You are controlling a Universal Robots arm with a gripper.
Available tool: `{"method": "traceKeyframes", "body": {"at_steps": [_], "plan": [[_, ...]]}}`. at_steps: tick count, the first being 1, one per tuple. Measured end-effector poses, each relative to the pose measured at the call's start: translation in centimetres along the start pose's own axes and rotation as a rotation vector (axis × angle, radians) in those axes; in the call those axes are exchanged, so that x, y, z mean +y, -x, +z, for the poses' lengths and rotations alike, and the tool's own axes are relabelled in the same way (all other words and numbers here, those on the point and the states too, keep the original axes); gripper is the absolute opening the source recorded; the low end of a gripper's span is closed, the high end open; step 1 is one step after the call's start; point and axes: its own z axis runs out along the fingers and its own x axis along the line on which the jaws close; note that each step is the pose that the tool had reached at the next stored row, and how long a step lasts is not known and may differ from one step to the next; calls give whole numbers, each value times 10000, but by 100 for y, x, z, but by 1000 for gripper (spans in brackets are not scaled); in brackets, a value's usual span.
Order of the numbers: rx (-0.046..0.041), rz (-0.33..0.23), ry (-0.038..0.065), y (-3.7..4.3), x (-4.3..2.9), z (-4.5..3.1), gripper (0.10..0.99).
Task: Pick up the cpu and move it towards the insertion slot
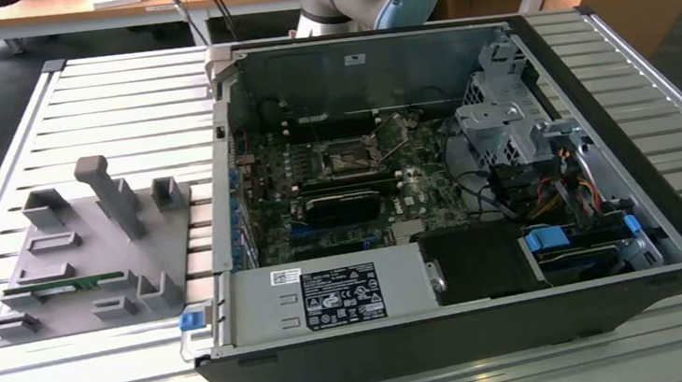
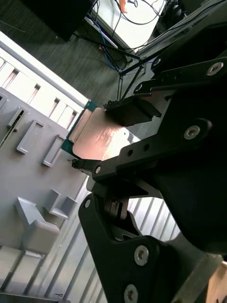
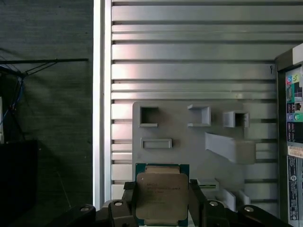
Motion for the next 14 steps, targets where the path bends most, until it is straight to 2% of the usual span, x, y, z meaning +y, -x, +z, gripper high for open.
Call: {"method": "traceKeyframes", "body": {"at_steps": [11, 14], "plan": [[1, 0, -1, -1, 30, -248, 529], [0, 1, 0, 12, 35, -292, 529]]}}
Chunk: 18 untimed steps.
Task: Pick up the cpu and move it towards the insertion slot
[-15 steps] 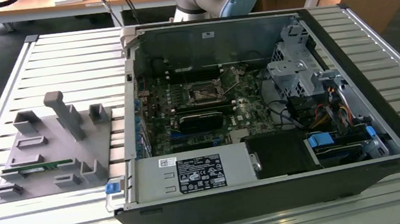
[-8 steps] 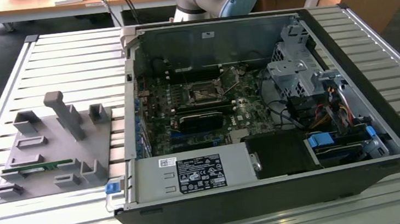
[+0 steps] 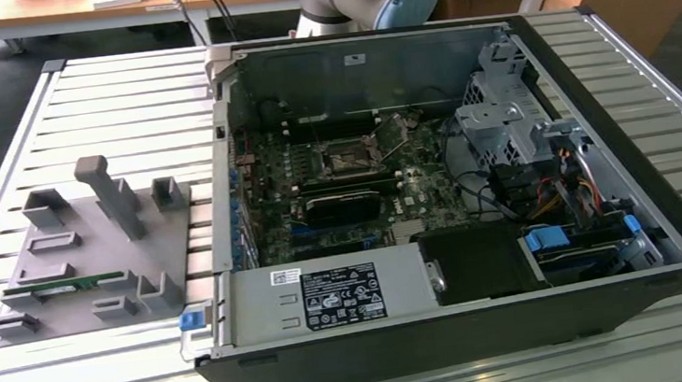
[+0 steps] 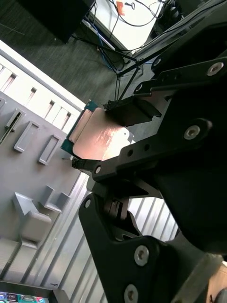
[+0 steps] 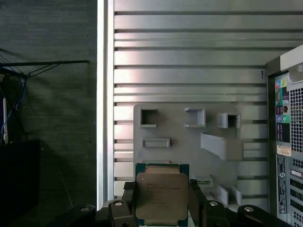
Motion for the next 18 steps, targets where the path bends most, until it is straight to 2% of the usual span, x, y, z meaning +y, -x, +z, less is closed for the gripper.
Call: {"method": "traceKeyframes", "body": {"at_steps": [7, 18], "plan": [[5, 0, -1, 138, 4, -22, 529], [31, 1, 0, 414, 10, -23, 529]]}}
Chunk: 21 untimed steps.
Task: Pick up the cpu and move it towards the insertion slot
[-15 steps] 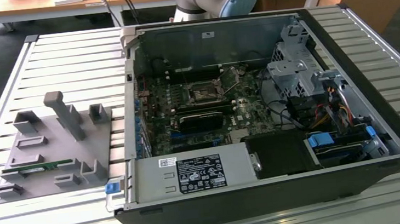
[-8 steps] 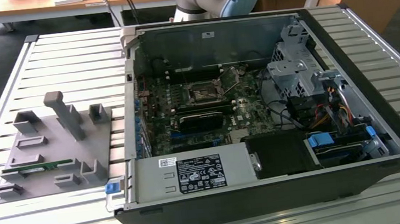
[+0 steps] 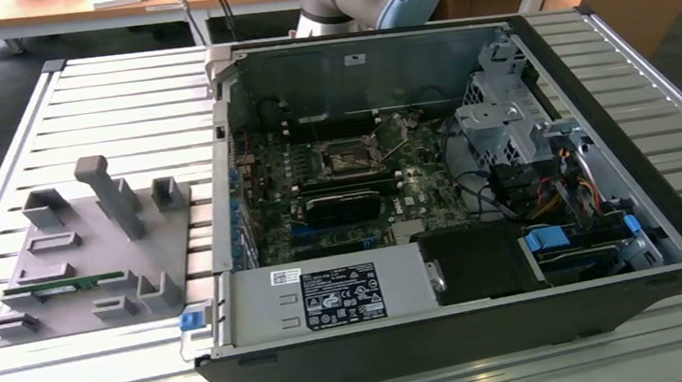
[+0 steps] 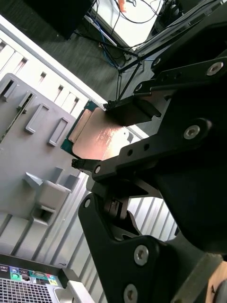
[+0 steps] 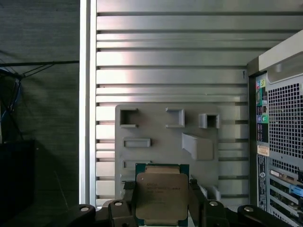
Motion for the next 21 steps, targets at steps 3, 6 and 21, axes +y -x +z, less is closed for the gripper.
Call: {"method": "traceKeyframes", "body": {"at_steps": [3, 6, 21], "plan": [[1, 0, -1, 67, 2, -1, 529], [1, -1, 0, 132, 3, -1, 529], [1, 0, -1, 438, 10, -2, 529]]}}
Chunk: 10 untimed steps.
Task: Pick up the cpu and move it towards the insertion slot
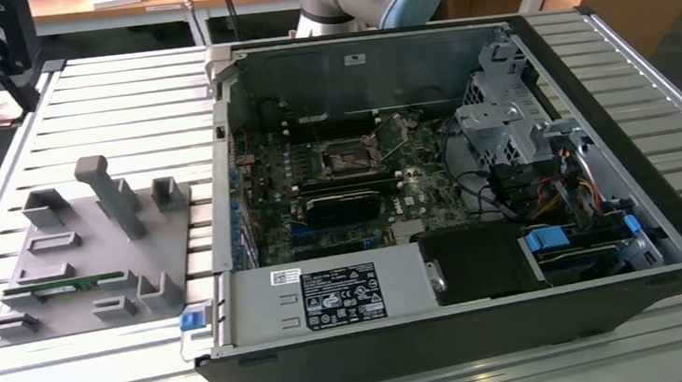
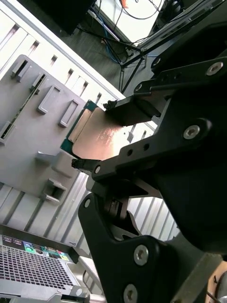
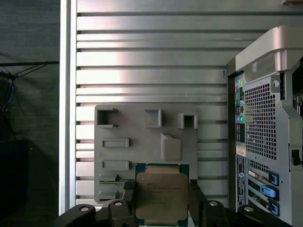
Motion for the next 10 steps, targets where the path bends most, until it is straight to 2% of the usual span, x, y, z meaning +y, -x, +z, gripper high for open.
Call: {"method": "traceKeyframes", "body": {"at_steps": [6, 10], "plan": [[-1, 0, 1, 55, 1, 1, 529], [0, 0, 0, 135, 7, 0, 529]]}}
